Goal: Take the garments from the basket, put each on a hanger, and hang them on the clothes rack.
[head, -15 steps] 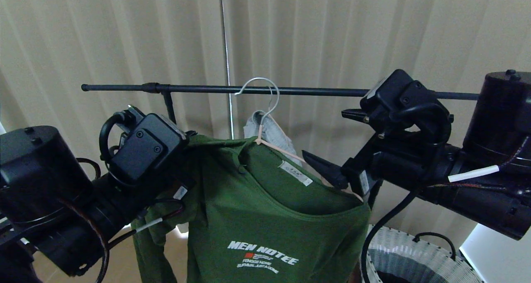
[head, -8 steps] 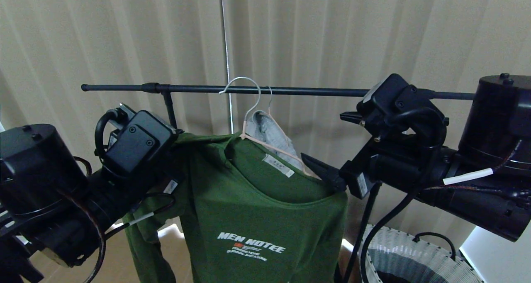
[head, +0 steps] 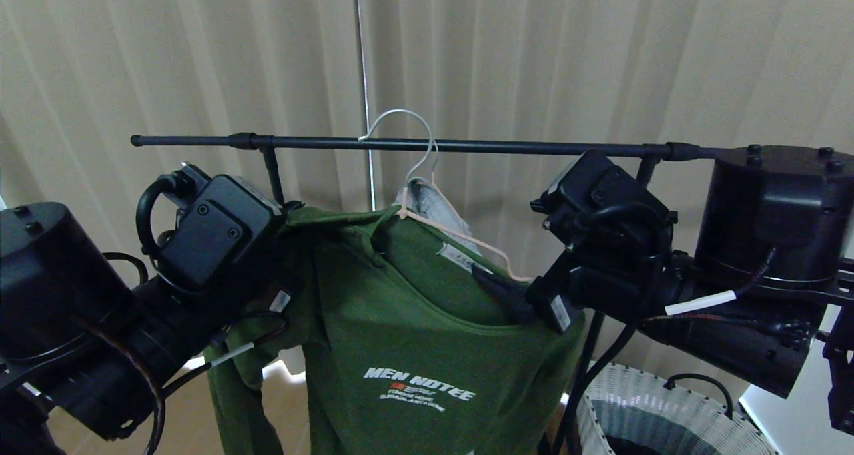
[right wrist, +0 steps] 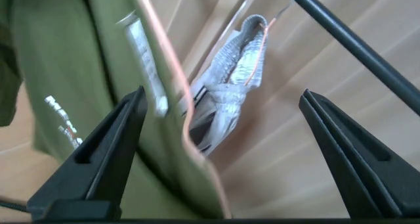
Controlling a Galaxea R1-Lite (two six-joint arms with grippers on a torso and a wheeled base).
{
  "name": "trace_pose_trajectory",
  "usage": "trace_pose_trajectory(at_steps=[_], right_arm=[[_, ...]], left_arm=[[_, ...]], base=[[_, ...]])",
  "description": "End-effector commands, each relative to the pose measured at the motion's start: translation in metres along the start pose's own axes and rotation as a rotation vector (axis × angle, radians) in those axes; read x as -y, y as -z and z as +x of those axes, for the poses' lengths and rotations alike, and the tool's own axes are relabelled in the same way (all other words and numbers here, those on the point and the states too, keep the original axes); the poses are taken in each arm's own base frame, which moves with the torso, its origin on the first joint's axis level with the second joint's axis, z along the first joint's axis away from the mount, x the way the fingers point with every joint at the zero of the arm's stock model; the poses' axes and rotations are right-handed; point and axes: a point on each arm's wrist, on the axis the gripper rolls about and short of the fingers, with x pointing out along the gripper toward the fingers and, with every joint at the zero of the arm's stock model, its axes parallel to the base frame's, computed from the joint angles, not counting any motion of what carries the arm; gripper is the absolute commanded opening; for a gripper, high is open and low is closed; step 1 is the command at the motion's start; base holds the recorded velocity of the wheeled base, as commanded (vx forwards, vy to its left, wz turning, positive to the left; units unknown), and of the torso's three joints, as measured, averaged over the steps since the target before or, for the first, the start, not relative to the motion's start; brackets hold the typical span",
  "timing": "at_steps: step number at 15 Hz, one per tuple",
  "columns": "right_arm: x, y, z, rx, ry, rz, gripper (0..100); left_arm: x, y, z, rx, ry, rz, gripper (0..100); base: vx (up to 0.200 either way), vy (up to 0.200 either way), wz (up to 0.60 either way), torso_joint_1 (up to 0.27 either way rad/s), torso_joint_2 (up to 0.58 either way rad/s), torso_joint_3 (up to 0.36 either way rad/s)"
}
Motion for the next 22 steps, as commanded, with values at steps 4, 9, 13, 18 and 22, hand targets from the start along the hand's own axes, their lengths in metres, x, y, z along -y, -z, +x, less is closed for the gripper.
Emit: trace_pose_trajectory(at_steps=[4,9,13,18,22], right_arm=[[0.004,-0.001,0.002,-0.004,0.028,0.003,100],[0.002,0.001,0.004,-0.017,0.024,0.0,100],[0.002,0.002,0.003,-0.017,0.024,0.0,100],[0.002,0.002,0.003,-0.016,0.024,0.002,0],[0.002,0.003,0.002,-0.017,0.024,0.002,0]], left_arm=[[0.002,0.0,-0.011,0.008,0.018,0.0,0],[0.006,-0.01,-0.019,0.06,0.045,-0.021,0],[0.011,-0.015,-0.021,0.082,0.072,-0.041,0],[0.012,-0.016,-0.021,0.093,0.085,-0.041,0],[0.013,-0.015,-0.022,0.09,0.089,-0.038,0]], base=[[0.0,0.0,0.0,0.0,0.0,0.0],[0.0,0.0,0.0,0.0,0.0,0.0],[0.0,0.0,0.0,0.0,0.0,0.0],[0.0,0.0,0.0,0.0,0.0,0.0],[0.0,0.0,0.0,0.0,0.0,0.0]])
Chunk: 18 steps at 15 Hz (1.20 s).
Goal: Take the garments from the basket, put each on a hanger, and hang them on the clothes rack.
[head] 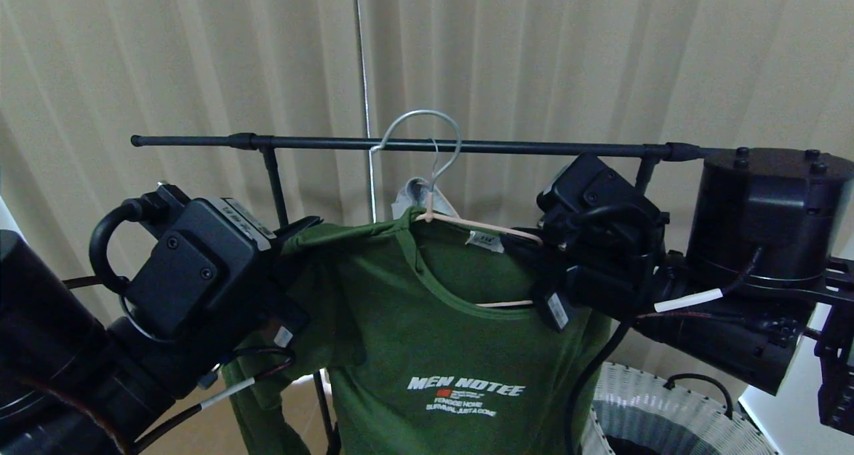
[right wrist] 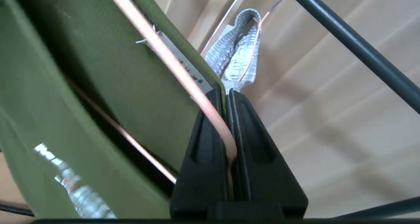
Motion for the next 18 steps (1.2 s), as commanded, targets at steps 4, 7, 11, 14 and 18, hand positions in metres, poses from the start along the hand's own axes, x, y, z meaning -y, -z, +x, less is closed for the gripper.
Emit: trace_pose_trajectory(at_steps=[4,7,11,14,18], right_arm=[[0.001,-0.001,-0.001,0.004,0.002,0.002,0],[0.003,0.0,-0.007,0.001,0.03,0.005,0],[0.045,0.018,-0.033,-0.053,0.213,0.04,0],[0.084,0.031,-0.065,-0.076,0.394,0.081,0],[0.116,0.06,-0.102,-0.153,0.607,0.121,0]], left_arm=[[0.004,0.007,-0.005,-0.005,0.041,0.004,100],[0.002,0.007,-0.006,-0.005,0.037,-0.003,100],[-0.003,0.012,-0.031,0.041,0.095,-0.169,100],[-0.022,0.022,-0.046,0.034,0.031,-0.236,100],[-0.037,0.04,-0.057,-0.02,-0.039,-0.28,100]], base=[[0.0,0.0,0.0,0.0,0.0,0.0],[0.0,0.0,0.0,0.0,0.0,0.0],[0.0,0.0,0.0,0.0,0.0,0.0],[0.0,0.0,0.0,0.0,0.0,0.0],[0.0,0.0,0.0,0.0,0.0,0.0]])
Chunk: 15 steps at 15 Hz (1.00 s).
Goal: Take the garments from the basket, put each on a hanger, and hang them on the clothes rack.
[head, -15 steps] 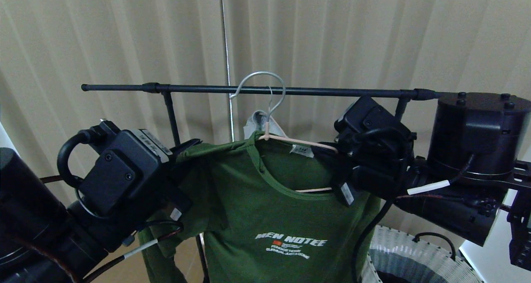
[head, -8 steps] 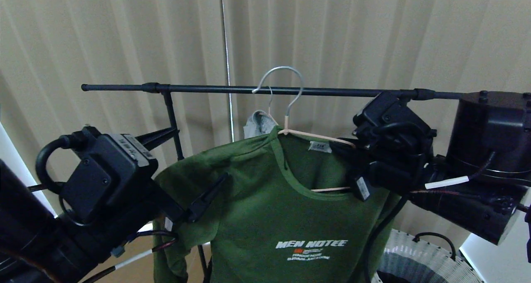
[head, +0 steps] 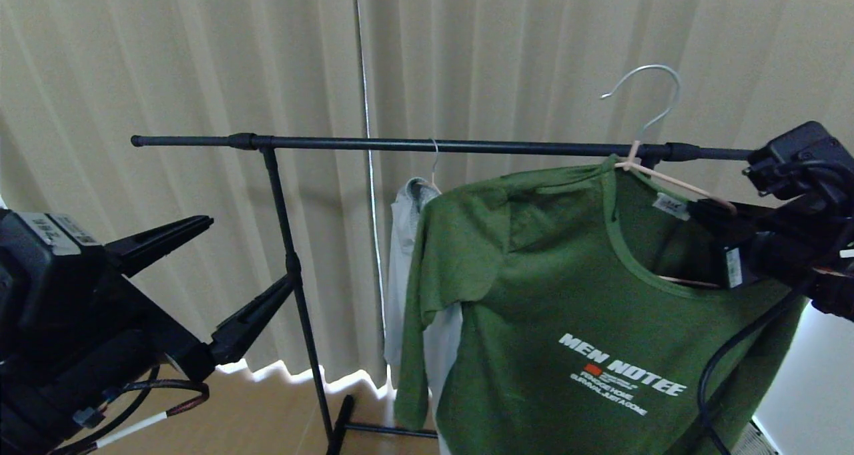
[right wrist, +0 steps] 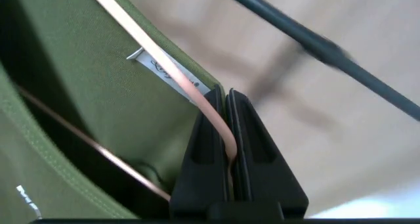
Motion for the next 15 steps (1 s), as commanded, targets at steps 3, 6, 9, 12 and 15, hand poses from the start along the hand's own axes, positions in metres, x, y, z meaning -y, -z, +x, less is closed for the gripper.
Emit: trace_pose_trajectory(at_steps=[3,6,9,12,15], right_arm=[[0.051,0.04,-0.03,-0.101,0.276,0.052,0],[0.062,0.059,-0.043,-0.167,0.369,0.065,0],[0.062,0.071,-0.058,-0.192,0.416,0.069,0],[0.052,0.09,-0.064,-0.251,0.389,0.071,0],[0.05,0.096,-0.065,-0.273,0.384,0.064,0]], left_arm=[[-0.014,0.026,-0.025,-0.112,-0.123,-0.001,100],[-0.024,0.03,-0.028,-0.142,-0.192,0.003,100],[-0.027,0.033,-0.027,-0.162,-0.204,0.001,100],[-0.027,0.034,-0.026,-0.167,-0.206,0.001,100],[-0.027,0.038,-0.028,-0.187,-0.213,-0.001,100]], base=[[0.0,0.0,0.0,0.0,0.0,0.0],[0.0,0.0,0.0,0.0,0.0,0.0],[0.0,0.0,0.0,0.0,0.0,0.0],[0.0,0.0,0.0,0.0,0.0,0.0],[0.0,0.0,0.0,0.0,0.0,0.0]])
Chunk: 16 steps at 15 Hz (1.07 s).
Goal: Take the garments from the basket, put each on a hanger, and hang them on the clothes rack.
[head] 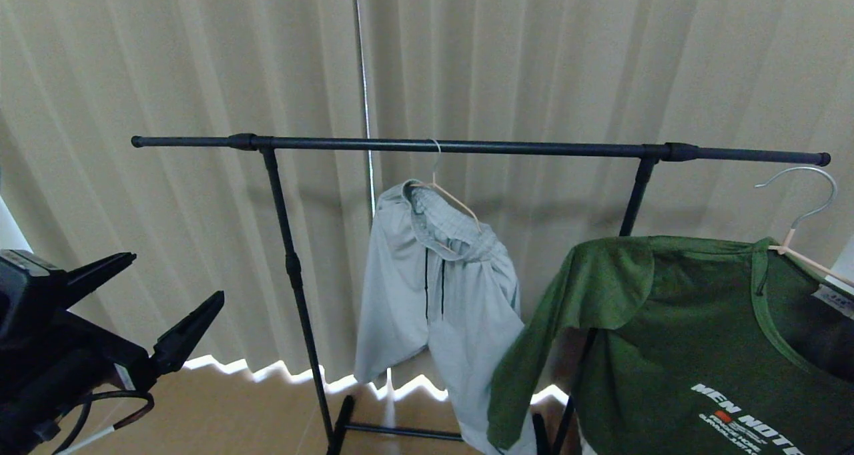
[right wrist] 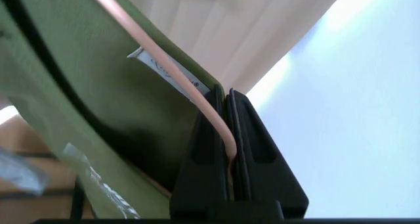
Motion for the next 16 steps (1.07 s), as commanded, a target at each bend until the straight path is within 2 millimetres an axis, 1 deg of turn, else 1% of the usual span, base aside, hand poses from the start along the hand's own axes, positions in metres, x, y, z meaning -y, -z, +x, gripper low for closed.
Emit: trace_pose_trajectory(at_steps=[1,3,6,8,9,10,12,13,14,16], right_arm=[[0.0,0.001,-0.001,-0.002,0.0,-0.009,0],[0.001,0.0,-0.002,0.007,0.003,-0.012,0],[0.0,0.0,-0.002,0.017,-0.027,-0.015,0],[-0.001,-0.001,-0.002,0.035,-0.061,-0.013,0],[-0.001,-0.003,-0.003,0.064,-0.088,-0.01,0],[-0.003,-0.006,-0.003,0.105,-0.131,-0.008,0],[-0.007,-0.01,-0.004,0.173,-0.227,-0.008,0],[-0.007,-0.01,-0.005,0.181,-0.249,-0.01,0],[-0.01,-0.012,-0.006,0.204,-0.299,-0.013,0],[-0.015,-0.014,-0.009,0.233,-0.356,-0.008,0]], left_arm=[[0.003,0.007,-0.003,-0.031,0.008,-0.002,100],[0.006,0.013,-0.008,-0.046,0.03,-0.002,100],[0.005,0.009,-0.006,-0.023,0.049,-0.002,100],[0.009,0.007,-0.001,0.008,0.155,-0.004,100],[0.015,0.006,0.006,0.018,0.243,-0.007,100],[0.022,0.004,0.015,0.023,0.295,-0.008,100],[0.037,-0.001,0.038,0.027,0.382,-0.003,100],[0.041,-0.004,0.044,0.036,0.401,0.0,100],[0.052,-0.011,0.056,0.053,0.449,0.001,100],[0.071,-0.015,0.077,0.061,0.515,0.012,100]], base=[[0.0,0.0,0.0,0.0,0.0,0.0],[0.0,0.0,0.0,0.0,0.0,0.0],[0.0,0.0,0.0,0.0,0.0,0.0],[0.0,0.0,0.0,0.0,0.0,0.0],[0.0,0.0,0.0,0.0,0.0,0.0],[0.0,0.0,0.0,0.0,0.0,0.0],[0.0,0.0,0.0,0.0,0.0,0.0],[0.0,0.0,0.0,0.0,0.0,0.0],[0.0,0.0,0.0,0.0,0.0,0.0],[0.0,0.0,0.0,0.0,0.0,0.0]])
